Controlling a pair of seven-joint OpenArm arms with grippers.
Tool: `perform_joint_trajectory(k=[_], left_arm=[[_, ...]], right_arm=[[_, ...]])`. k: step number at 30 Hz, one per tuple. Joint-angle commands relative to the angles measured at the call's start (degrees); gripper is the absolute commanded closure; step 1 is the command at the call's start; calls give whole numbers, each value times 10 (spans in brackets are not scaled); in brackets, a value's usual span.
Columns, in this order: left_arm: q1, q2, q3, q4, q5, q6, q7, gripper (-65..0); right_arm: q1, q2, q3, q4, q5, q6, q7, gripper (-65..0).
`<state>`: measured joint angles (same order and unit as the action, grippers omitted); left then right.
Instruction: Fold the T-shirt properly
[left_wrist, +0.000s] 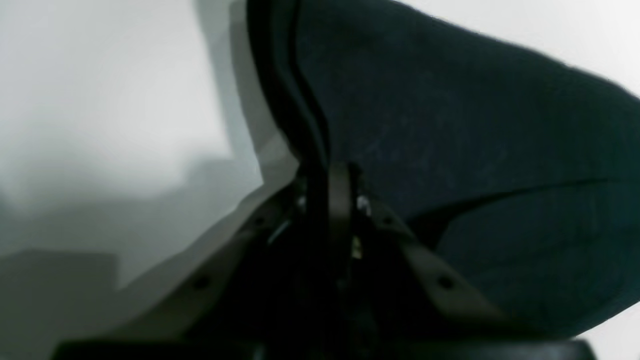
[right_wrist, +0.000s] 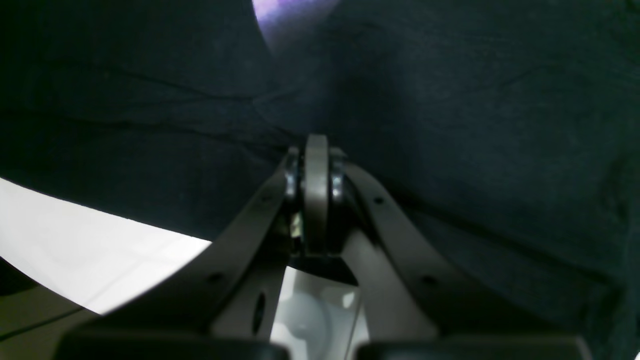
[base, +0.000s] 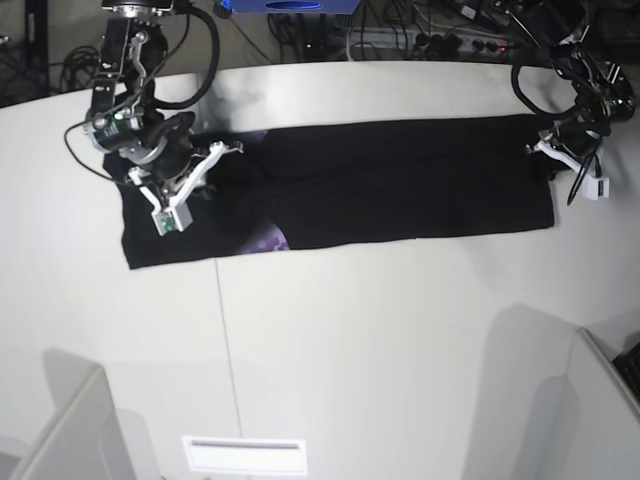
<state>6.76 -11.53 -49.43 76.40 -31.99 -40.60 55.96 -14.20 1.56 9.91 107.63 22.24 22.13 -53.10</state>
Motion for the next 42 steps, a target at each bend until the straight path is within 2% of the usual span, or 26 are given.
perform_joint_trajectory(k=[1,5,8,13,22,33,35,42], left_arm=[[5,-16,-3,6,28,6,20,0],[18,-41,-4,12,24,6,-4,0],[43,-40,-3,57,28,6,-33,0],[85,-35,-2,158,28,6,-37,0],[129,32,2,312,28,6,-33,0],[145,44,118,337,24,6,-35,0],[142,55,133,339,25,6,-35,0],[141,62,220,346,23,46,-37,0]], right_arm=[[0,2,2,11,7,4,13,0],[-4,1,2,12,8,4,14,0],[-4,1,2,12,8,4,14,0],[-4,0,2,12,8,4,14,0],[-2,-16,2,12,8,4,14,0],[-4,-16,2,12,8,4,14,0],[-4,-16,2,12,8,4,14,0],[-4,-16,2,11,8,4,14,0]])
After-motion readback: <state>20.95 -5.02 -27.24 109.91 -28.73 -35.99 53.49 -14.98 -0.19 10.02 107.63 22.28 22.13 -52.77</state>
